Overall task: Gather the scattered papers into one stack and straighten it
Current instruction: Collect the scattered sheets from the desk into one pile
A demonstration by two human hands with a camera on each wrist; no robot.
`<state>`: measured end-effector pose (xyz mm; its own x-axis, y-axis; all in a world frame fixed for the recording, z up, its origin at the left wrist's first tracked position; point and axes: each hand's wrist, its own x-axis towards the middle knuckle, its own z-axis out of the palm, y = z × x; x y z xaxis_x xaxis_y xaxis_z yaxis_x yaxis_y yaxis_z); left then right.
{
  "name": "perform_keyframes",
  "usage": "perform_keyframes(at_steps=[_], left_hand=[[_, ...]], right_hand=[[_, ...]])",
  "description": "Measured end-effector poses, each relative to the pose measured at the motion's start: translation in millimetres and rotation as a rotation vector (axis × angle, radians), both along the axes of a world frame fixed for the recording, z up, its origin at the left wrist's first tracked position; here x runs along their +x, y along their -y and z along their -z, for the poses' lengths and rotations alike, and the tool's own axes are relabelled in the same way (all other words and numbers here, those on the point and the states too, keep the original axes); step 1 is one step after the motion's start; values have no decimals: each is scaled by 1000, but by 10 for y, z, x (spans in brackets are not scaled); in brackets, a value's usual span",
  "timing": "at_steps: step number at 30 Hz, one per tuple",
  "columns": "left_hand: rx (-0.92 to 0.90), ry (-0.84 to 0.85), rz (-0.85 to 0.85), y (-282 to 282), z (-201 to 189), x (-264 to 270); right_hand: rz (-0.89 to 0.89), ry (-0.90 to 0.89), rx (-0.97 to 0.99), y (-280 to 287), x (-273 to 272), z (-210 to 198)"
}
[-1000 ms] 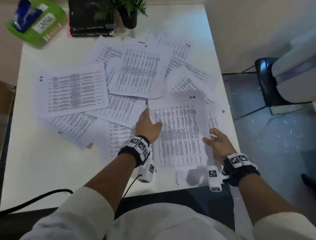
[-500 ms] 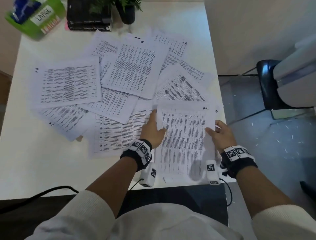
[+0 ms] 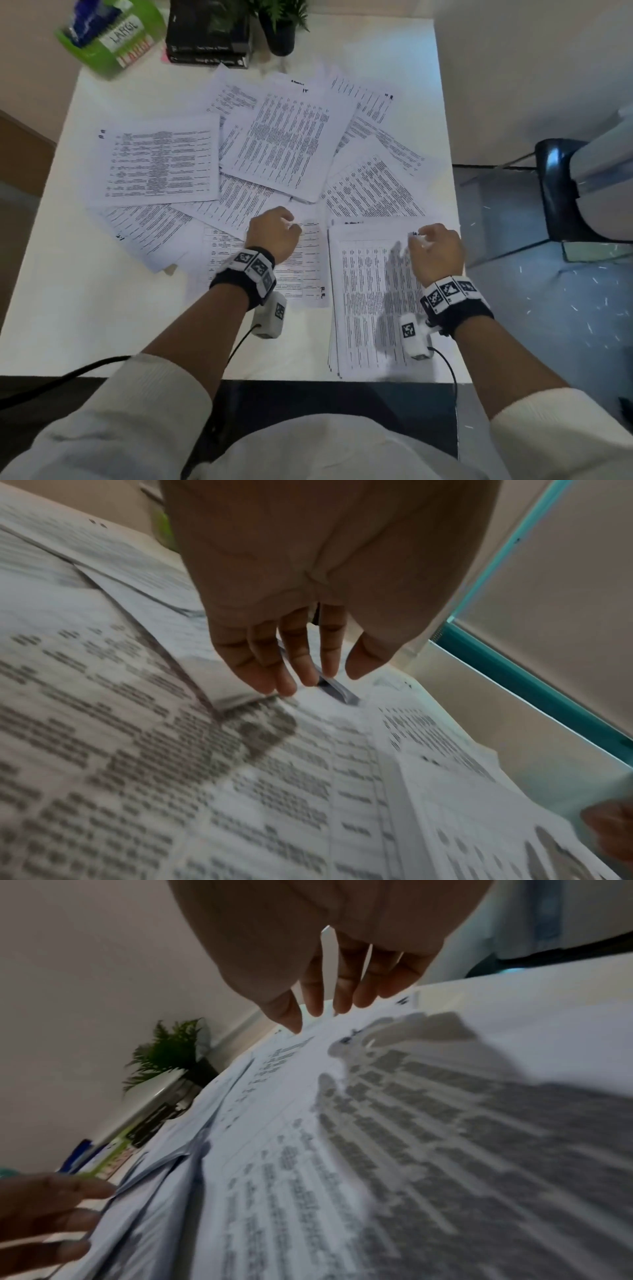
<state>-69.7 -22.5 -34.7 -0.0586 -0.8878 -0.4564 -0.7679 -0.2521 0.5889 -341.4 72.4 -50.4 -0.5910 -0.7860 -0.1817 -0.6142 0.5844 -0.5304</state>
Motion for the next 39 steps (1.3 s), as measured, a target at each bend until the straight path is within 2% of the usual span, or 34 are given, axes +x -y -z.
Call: perform_keyframes(at_steps=[4, 9, 13, 17, 20, 23, 26, 29, 32, 36, 39], left_hand=[[-56, 50, -98, 280, -10, 334], [-129, 160, -60, 607, 37, 791], [-183, 34, 83, 884, 103, 969], [-211, -12, 120, 1366, 119, 935], [-181, 8, 155, 1703, 112, 902], [-80, 99, 242, 1926, 129, 885], [-21, 89, 249, 2020, 169, 900], [-32, 53, 198, 2038, 192, 917], [-86, -6, 152, 2018, 161, 888], [-95, -126, 52, 1954, 89, 757], [4, -261, -52, 1888, 40, 629]], right_hand=[[-146, 136, -44, 368, 472, -106], [-265, 223, 39, 952, 1052, -125], [-118, 238, 166, 1528, 1317, -154], [-30, 190, 235, 1987, 1409, -73], [51, 194, 314, 2254, 1411, -17], [114, 232, 317, 2418, 1344, 69], [163, 270, 248, 2465, 1315, 49], [195, 335, 68, 2431, 1314, -2], [136, 406, -83, 2308, 1301, -126], [78, 467, -155, 2023, 1189, -261], [88, 585, -187, 1770, 1059, -275]])
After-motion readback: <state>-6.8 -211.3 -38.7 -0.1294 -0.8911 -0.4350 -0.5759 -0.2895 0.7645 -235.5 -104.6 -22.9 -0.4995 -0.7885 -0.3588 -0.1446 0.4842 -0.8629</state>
